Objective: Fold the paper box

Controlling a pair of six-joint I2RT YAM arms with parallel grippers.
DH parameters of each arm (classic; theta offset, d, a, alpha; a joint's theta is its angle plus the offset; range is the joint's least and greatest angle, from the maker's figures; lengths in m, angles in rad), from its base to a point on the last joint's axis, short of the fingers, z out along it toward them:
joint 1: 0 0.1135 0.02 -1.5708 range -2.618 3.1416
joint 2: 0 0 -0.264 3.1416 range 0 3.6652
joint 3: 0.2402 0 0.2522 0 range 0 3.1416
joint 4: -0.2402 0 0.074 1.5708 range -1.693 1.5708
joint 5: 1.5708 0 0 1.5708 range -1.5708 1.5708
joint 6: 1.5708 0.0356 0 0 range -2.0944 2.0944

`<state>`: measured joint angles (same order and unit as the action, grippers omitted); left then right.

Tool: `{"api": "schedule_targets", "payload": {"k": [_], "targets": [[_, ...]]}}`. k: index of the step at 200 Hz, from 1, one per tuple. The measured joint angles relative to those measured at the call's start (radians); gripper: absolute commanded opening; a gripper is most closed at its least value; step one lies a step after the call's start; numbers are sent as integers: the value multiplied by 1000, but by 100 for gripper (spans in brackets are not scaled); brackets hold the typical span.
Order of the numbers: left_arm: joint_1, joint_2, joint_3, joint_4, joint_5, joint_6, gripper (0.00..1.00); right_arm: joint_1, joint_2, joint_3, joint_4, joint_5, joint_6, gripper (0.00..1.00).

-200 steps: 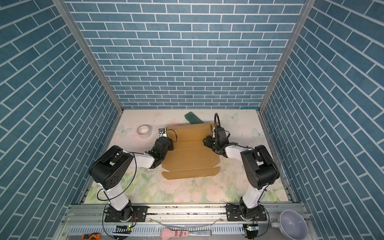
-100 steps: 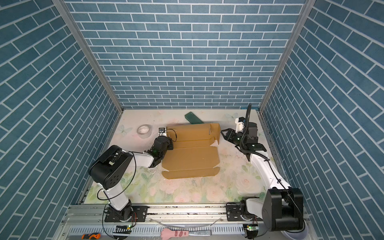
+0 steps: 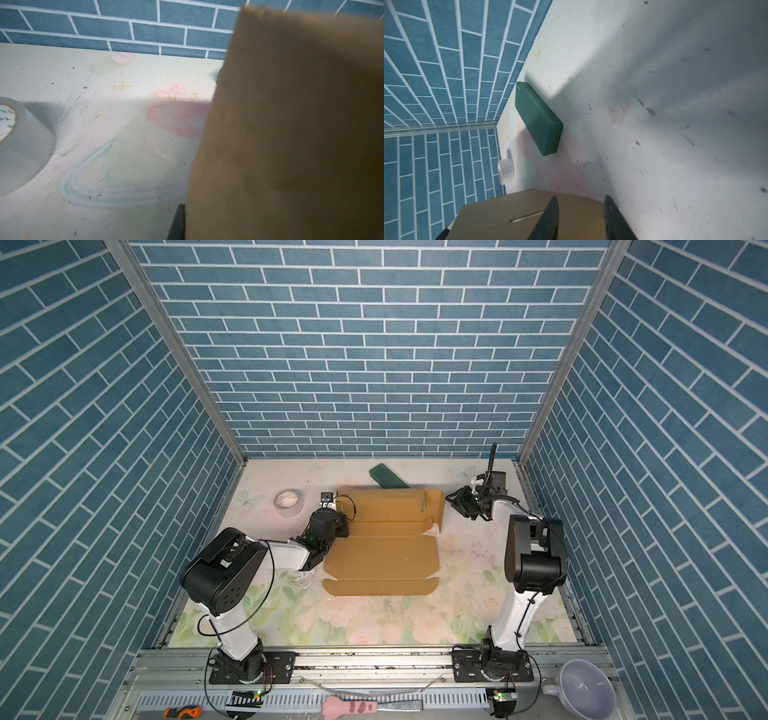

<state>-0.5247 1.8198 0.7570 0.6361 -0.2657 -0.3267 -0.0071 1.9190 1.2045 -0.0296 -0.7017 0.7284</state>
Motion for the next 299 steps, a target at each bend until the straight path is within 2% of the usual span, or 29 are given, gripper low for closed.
{"api": "schedule_targets", "payload": {"k": [48, 99, 139, 178, 226, 253, 299], "targets": [[0, 5, 10, -11, 6, 1, 0, 35, 43, 27, 8, -111, -3, 38], [1, -6, -7, 0, 13, -21, 0, 58, -121, -91, -56, -60, -39, 35], [-1, -12, -10, -5, 14, -22, 0, 136, -142, -101, -81, -13, -65, 35], [-3, -16, -13, -9, 10, -28, 0, 157, -171, -150, -58, 17, -80, 35], [-4, -19, -13, -15, 5, -27, 0, 158, -176, -225, 65, 33, -111, 44], [-4, -21, -13, -19, 4, -27, 0, 160, -218, -273, 101, 57, -180, 45], [-4, -21, -13, -19, 5, -27, 0, 186, -312, -292, 27, 147, -320, 45]]}}
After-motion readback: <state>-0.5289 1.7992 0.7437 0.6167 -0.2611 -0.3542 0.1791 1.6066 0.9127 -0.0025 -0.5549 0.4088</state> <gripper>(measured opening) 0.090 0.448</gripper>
